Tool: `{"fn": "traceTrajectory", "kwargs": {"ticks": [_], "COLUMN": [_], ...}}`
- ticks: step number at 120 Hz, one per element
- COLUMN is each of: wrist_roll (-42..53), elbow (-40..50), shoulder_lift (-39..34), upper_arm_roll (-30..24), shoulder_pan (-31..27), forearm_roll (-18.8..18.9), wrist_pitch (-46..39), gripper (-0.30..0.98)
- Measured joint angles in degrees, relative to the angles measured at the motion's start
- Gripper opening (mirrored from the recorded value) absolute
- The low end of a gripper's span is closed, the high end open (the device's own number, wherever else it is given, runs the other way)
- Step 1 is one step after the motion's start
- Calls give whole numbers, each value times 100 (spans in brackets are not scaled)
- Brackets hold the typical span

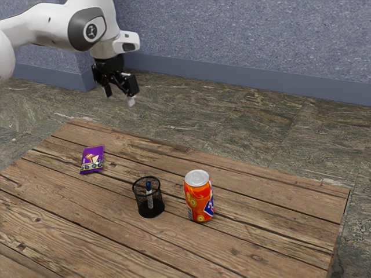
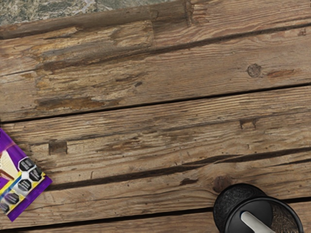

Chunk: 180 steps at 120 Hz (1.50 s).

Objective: Take the marker out of the pen holder and place it to the left of the pen holder.

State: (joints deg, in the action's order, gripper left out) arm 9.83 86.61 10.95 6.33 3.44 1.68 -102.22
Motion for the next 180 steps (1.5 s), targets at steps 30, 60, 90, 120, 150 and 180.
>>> {"fn": "traceTrajectory", "kwargs": {"ticks": [30,60,90,120,150,180], "wrist_roll": [237,119,-798,-1737,-2474,-3140], "elbow": [-79,-1052,-1683,-1603,-685,-249], "shoulder_lift": [713,2073,2819,2916,2622,2554], "upper_arm_roll": [254,655,856,1082,1148,1160], "shoulder_pan": [420,998,697,590,591,660], "forearm_roll": [-31,-659,-1573,-2558,-3338,-3456], "wrist_pitch": [-316,-420,846,1742,2052,2265], "gripper": [69,68,69,69,69,69]}}
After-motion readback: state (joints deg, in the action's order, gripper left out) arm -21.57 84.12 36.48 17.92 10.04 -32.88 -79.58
